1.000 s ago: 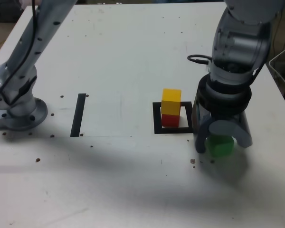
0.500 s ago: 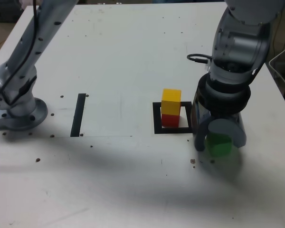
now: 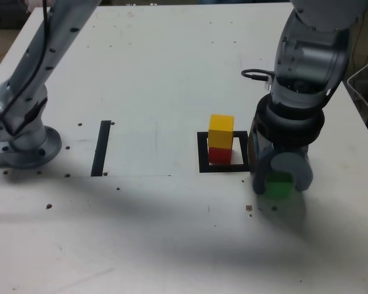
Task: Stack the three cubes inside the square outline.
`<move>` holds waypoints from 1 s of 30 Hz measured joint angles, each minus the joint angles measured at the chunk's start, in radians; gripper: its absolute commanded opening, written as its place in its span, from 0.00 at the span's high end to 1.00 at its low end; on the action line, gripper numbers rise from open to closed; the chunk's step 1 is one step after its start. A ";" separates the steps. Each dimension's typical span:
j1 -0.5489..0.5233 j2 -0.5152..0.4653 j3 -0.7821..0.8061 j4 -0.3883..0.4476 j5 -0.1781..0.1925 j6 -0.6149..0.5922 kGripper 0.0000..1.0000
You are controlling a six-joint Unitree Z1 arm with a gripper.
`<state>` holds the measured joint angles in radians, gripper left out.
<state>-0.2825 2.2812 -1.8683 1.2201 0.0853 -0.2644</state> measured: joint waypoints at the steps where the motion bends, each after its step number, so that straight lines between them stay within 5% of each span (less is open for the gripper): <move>1: 0.000 -0.001 0.001 0.000 -0.001 0.000 0.85; 12: -0.014 -0.040 -0.005 0.014 0.002 0.001 0.87; 30: -0.022 -0.225 -0.076 0.220 0.045 0.102 0.87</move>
<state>-0.3049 2.0566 -1.9444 1.4397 0.1299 -0.1620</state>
